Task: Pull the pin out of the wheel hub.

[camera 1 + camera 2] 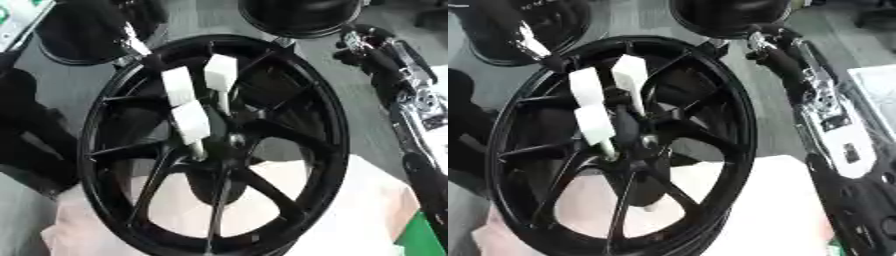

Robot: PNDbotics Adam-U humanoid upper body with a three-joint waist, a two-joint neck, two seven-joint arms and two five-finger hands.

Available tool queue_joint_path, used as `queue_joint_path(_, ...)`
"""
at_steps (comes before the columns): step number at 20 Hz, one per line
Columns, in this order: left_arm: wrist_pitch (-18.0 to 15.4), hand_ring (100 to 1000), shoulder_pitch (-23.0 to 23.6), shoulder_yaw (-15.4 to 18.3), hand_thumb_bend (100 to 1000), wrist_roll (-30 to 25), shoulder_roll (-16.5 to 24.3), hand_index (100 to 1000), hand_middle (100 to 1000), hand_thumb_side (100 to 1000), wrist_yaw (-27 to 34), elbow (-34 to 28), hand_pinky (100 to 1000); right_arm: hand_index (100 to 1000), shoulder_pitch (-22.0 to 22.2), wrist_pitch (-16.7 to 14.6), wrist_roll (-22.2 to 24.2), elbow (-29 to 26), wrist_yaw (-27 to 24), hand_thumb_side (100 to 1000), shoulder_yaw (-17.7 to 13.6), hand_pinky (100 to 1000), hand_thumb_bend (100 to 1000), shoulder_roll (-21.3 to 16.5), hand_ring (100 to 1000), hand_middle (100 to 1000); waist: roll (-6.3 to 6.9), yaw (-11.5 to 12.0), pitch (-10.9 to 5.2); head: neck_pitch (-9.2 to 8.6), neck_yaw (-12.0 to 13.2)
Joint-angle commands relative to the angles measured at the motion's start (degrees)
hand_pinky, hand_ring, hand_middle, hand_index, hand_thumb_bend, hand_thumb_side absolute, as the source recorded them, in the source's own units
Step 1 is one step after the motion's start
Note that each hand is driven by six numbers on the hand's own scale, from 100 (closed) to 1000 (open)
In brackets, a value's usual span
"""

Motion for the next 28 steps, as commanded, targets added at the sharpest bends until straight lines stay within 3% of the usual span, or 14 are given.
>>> queue_joint_path(1,1.6,865,-1.3,-0.4,755,-0.9,1.7,820,808,336,2.0,-1.5,899,806,-0.7,-0.1,0.1,-0.5,0.3,479,-0.2,836,155,-0.6,675,619,-0.16,0.0,-1.80,-0.14,-0.1)
queue_joint_path(5,3.4,858,-1.0,-1.5,757,-0.9,2.3,814,796,335,3.1,-3.4,899,806,-0.7,-0.1,0.2,-0.4,0.3,479,-0.2,836,156,-0.7,675,619,-0.14,0.0,-1.78,-0.27,-0.1)
queue_joint_path(16,10.0,853,-0.4,-4.1,763,-0.9,3.5,813,788,279,-1.5,-9.4,906,807,-0.8,-0.1,0.2,-0.3,0.3,486,-0.2,837,146,-0.8,675,620,0.00,-0.1,-1.81,-0.91,0.0)
queue_joint_path(22,10.8,847,-0.2,-5.9,715,-0.9,3.1,804,778,246,-6.2,-9.8,915,807,-0.8,0.0,0.2,-0.3,0.3,489,-0.1,837,142,-0.8,676,621,0.02,-0.2,-1.78,-1.16,0.2)
queue_joint_path(28,11.5,839,-0.4,-6.6,693,-0.9,1.6,785,765,300,-8.8,-8.6,918,807,-0.8,0.0,0.3,-0.2,0.4,492,-0.1,837,140,-0.8,676,622,0.02,-0.3,-1.78,-1.26,0.4)
